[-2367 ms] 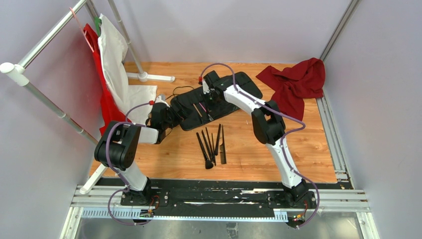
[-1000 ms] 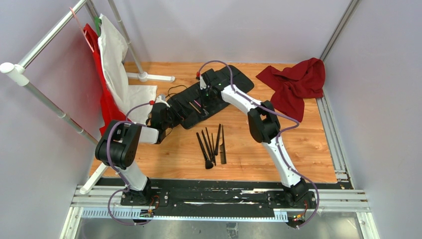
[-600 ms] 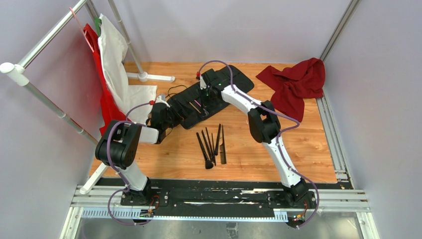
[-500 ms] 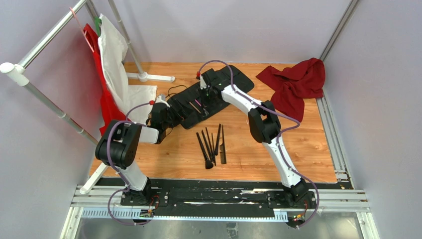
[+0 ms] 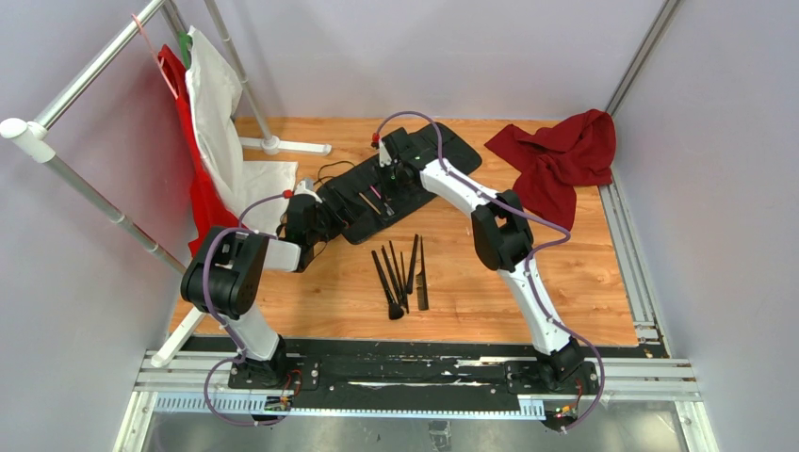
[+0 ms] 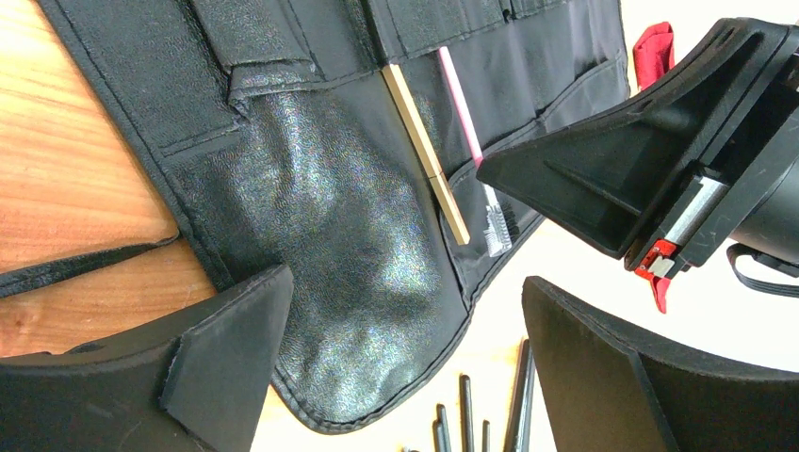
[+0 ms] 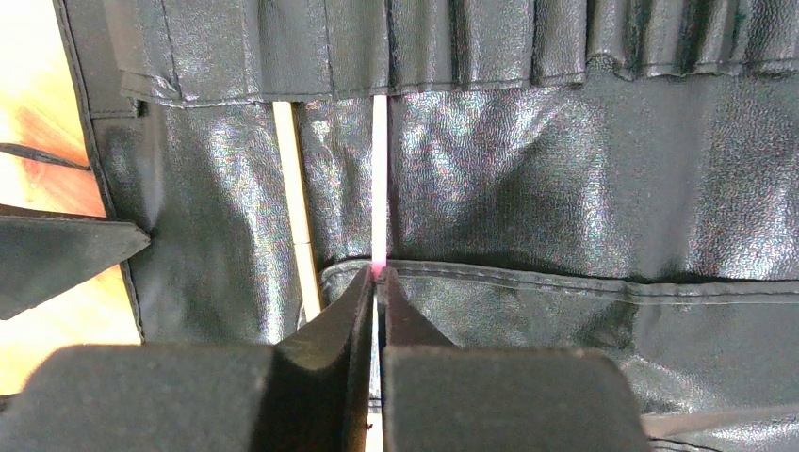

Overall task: Organize the makeup
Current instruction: Place the makeup brush in the cosmetics bag.

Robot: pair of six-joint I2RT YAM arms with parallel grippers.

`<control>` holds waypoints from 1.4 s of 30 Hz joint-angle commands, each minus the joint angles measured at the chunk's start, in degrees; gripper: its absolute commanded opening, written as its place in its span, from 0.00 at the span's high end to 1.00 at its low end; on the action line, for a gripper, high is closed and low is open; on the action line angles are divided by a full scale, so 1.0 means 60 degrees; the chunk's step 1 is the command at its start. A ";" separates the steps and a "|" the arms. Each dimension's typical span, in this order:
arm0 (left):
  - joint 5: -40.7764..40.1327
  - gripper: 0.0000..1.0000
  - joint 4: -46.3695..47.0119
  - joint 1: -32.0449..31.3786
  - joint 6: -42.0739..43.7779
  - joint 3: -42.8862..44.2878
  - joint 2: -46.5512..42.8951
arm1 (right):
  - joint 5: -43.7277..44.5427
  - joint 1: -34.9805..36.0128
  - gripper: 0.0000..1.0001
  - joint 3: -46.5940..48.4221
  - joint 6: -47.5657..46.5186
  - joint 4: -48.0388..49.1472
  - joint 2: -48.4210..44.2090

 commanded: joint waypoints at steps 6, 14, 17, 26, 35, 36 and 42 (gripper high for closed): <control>0.0295 0.02 -0.0311 0.0010 -0.0057 -0.0109 0.0191 | -0.0156 -0.0010 0.99 0.0543 -0.0157 -0.0024 0.0057; 0.0303 0.02 -0.0312 -0.0064 -0.0057 -0.0069 0.0223 | -0.0269 -0.0006 1.00 0.0790 -0.0212 -0.0024 0.0417; 0.0300 0.02 -0.0311 -0.0074 -0.0061 -0.0051 0.0244 | -0.0278 -0.0006 0.99 0.0848 -0.0238 -0.0025 0.0518; 0.0284 0.02 -0.0312 -0.0079 -0.0058 -0.0051 0.0242 | -0.0322 -0.0014 0.99 0.1017 -0.0260 0.0017 0.0811; 0.0285 0.02 -0.0311 -0.0079 -0.0058 -0.0022 0.0297 | -0.0321 -0.0021 0.99 0.1216 -0.0252 0.0063 0.0933; 0.0296 0.02 -0.0311 -0.0079 -0.0065 -0.0021 0.0304 | -0.0321 -0.0021 0.99 0.1244 -0.0266 0.0063 0.0953; 0.0278 0.02 -0.0311 -0.0078 -0.0057 -0.0021 0.0324 | -0.0350 -0.0036 0.99 0.1353 -0.0300 0.0098 0.1077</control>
